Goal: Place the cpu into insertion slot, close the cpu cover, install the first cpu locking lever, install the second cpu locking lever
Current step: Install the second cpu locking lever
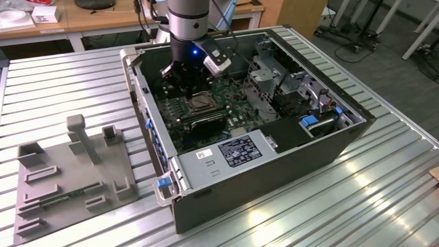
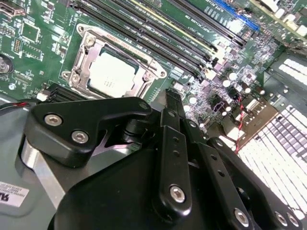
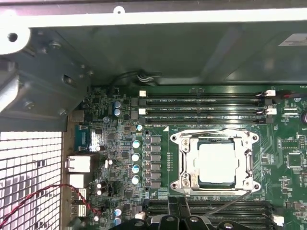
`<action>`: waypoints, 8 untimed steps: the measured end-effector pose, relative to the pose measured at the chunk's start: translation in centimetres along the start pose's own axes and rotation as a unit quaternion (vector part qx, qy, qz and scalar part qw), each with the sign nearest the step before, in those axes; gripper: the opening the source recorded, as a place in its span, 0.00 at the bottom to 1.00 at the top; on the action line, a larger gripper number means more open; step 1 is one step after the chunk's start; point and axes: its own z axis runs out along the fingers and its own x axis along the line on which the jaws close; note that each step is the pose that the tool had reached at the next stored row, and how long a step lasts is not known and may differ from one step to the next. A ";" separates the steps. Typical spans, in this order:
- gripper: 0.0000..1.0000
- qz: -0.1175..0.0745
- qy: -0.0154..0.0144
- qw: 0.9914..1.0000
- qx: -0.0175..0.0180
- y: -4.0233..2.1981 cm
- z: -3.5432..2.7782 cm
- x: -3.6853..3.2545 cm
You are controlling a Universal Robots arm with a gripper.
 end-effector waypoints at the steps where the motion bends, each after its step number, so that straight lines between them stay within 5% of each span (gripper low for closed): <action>1: 0.11 0.000 0.000 1.000 0.000 0.00 0.00 0.00; 8: 0.11 0.000 0.000 1.000 0.000 0.01 0.01 -0.82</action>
